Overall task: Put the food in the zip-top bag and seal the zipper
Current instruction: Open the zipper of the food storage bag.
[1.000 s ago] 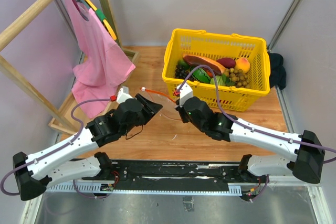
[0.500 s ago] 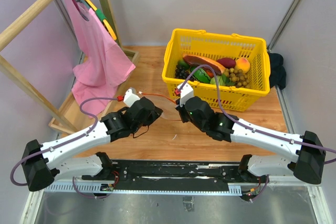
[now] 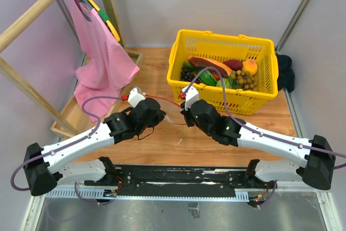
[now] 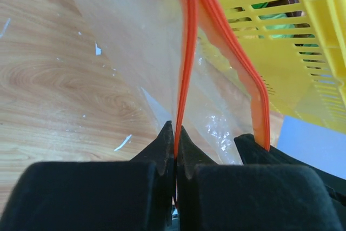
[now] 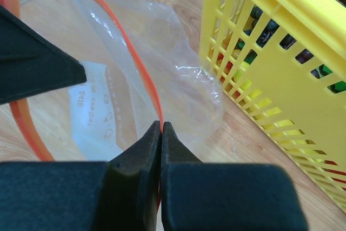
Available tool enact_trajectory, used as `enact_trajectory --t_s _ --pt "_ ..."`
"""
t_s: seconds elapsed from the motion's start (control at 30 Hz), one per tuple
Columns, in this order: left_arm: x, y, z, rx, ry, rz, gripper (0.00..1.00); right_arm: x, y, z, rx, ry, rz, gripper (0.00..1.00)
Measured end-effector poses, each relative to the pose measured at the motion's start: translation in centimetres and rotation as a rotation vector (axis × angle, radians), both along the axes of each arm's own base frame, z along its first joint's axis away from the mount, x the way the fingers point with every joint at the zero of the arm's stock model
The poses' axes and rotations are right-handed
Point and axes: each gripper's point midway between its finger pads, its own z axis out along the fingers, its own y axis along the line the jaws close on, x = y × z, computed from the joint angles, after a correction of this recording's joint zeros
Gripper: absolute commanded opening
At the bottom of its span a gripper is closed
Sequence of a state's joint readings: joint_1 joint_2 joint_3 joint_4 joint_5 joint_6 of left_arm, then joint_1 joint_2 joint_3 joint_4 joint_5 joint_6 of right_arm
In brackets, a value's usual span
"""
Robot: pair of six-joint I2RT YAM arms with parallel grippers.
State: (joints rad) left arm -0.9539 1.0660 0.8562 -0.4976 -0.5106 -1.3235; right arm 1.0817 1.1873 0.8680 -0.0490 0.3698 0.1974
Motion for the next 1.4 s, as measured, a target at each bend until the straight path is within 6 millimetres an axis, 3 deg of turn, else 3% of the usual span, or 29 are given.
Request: enact_trajectory --t_s 0.23,0.57,0.73,0.93,1.03,1.17,1.23,1.4 --pt "-0.2 1.4 2.4 0.1 -0.037 -0.035 0.0 0.1 -0.8 1.3 0.023 -0.028 -0.022 0.04" --pt "-1.4 2.9 7.7 0.249 -0.069 -0.158 0.01 -0.3 -1.2 3.4 0.051 -0.046 -0.009 0.23" --pt "-1.8 2.6 7.3 0.319 -0.04 -0.235 0.0 -0.1 0.2 5.7 0.092 -0.058 0.018 0.3" --pt "-2.3 1.8 6.0 0.381 0.004 -0.321 0.0 0.2 2.3 6.6 0.105 -0.048 0.061 0.32" --pt "-2.5 1.5 5.8 0.395 0.018 -0.353 0.01 0.4 3.3 6.6 0.103 -0.039 0.08 0.26" --pt "-2.9 1.7 5.6 0.411 0.032 -0.379 0.0 0.7 3.9 6.2 0.091 -0.028 0.086 0.07" --pt "-3.2 2.0 5.5 0.421 0.039 -0.384 0.0 1.0 3.5 5.8 0.082 -0.019 0.064 0.01" --pt "-3.8 3.2 5.8 0.432 0.043 -0.379 0.0 2.6 0.9 5.4 0.043 -0.027 -0.068 0.01"
